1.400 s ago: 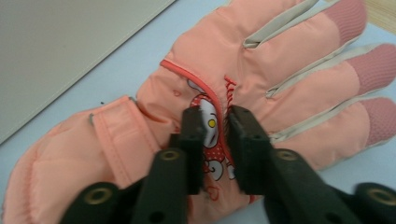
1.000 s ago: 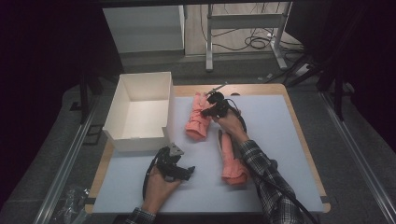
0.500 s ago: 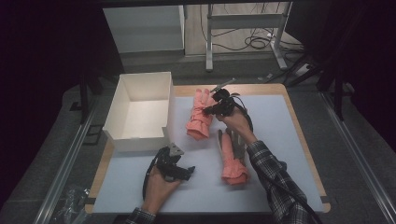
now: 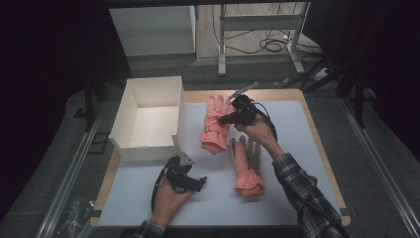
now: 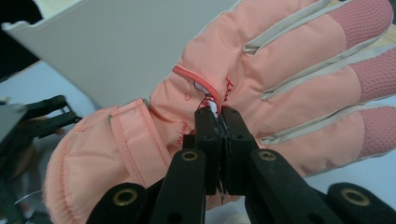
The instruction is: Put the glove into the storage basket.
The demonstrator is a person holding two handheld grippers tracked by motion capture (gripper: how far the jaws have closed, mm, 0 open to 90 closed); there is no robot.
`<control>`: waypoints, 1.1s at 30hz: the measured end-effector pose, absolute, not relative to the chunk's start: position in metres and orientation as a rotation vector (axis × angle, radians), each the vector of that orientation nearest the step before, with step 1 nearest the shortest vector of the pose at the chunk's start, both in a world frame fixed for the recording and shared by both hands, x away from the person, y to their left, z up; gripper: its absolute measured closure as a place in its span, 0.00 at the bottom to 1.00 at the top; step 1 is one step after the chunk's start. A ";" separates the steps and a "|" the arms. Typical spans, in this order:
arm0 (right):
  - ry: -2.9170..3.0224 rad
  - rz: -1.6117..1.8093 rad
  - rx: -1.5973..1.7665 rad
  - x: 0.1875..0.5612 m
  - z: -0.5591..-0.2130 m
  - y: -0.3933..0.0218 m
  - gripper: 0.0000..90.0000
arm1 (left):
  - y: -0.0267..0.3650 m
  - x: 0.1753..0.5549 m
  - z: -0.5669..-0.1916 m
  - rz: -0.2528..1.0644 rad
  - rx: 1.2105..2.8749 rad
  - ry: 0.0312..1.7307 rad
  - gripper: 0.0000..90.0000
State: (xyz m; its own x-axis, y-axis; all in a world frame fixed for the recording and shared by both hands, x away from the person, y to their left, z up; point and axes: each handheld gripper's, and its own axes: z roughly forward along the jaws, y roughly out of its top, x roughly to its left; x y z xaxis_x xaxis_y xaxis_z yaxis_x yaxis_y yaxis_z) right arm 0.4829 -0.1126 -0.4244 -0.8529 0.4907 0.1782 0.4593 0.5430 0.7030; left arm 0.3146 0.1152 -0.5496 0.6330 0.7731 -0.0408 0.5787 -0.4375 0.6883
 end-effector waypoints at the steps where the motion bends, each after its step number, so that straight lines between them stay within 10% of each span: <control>1: 2.726 1.226 0.834 0.481 -0.423 -0.114 0.96 | 0.115 0.315 -0.550 0.368 2.172 1.051 0.01; 33: 2.798 1.175 0.765 0.390 -0.402 -0.211 0.96 | 0.115 0.315 -0.550 0.370 2.170 1.051 0.01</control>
State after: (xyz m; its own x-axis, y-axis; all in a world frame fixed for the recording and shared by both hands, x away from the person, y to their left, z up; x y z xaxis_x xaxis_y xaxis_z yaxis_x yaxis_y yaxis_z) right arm 0.3903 -0.2109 -0.4018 -0.8805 0.4414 0.1727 0.4323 0.5985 0.6744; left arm 0.3147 0.1150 -0.5496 0.6319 0.7740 -0.0400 0.5778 -0.4361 0.6899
